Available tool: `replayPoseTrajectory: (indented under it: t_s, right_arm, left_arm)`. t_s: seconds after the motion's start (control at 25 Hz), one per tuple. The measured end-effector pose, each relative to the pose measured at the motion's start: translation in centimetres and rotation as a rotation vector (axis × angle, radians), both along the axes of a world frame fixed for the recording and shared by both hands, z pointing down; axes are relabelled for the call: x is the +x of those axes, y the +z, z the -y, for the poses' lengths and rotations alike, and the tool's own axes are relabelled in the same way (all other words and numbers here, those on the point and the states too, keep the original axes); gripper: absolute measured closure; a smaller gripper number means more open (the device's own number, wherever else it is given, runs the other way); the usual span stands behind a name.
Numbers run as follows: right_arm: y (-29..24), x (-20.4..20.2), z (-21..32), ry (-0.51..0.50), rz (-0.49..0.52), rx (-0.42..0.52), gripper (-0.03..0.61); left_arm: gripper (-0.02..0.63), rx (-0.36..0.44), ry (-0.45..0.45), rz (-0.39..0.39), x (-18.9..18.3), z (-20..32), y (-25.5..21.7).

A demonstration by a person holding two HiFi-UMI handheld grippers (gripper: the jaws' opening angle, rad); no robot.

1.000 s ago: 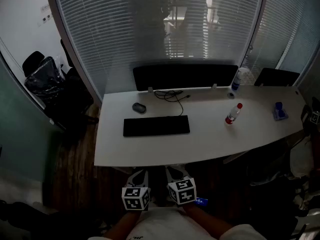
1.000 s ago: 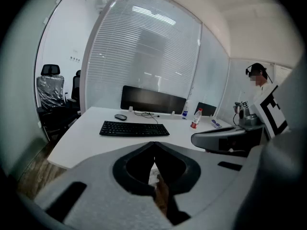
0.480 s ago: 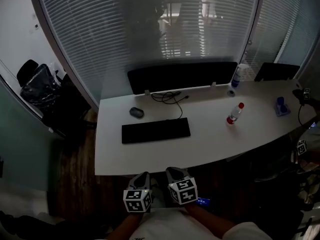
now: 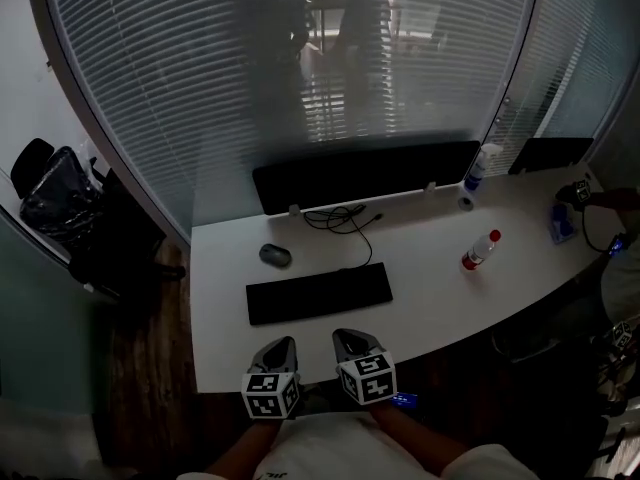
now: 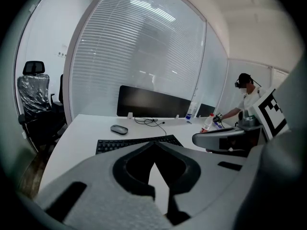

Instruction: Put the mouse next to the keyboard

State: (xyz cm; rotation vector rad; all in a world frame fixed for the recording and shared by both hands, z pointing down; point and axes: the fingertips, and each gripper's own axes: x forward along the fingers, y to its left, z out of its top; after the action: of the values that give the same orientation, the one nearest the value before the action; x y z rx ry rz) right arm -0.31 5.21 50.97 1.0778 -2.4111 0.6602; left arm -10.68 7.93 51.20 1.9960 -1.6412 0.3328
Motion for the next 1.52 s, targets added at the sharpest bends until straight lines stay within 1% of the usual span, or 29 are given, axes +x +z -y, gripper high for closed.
replayPoseTrajectory:
  t_s: [0.2,0.36,0.48,0.72,0.96,1.16,1.36,1.52]
  right_arm:
    - [-0.1,-2.5,2.4,0.020,0.007,0.016,0.574]
    - [0.2,-2.6,3.6,0.025,-0.003,-0.004,0.574]
    - [-0.1,-2.5,4.8,0.026,-0.006,-0.002,0.574]
    - [-0.6,-2.9,6.7,-0.039,-0.021,0.011,0.574]
    - [-0.3,-3.3,8.0,-0.077,-0.023,0.006,0.574]
    - [0.1,-4.8,9.5,-0.115,-0.033,0.005,0.574]
    - [0.4,-6.6,11.4,-0.149,-0.047,0.013,0.574]
    - [0.7,-8.1,12.7,-0.176,-0.059,0.024,0.574]
  left_arm:
    - [0.609,0.004,0.022,-0.006,-2.2,3.0,0.2]
    - [0.609,-0.001,0.025,-0.016,-2.7,4.5,0.0]
    - [0.609,-0.005,0.016,-0.017,-2.8,5.4,-0.1]
    - [0.609,-0.001,-0.016,-0.030,-2.2,6.9,-0.4]
    - [0.609,-0.008,-0.052,-0.037,-2.5,7.9,0.0]
    - [0.609,-0.024,-0.088,-0.046,-4.0,9.2,0.6]
    - [0.609,-0.019,-0.101,-0.017,-5.5,11.3,1.0]
    - [0.609,-0.026,-0.118,-0.011,-6.7,12.2,1.6]
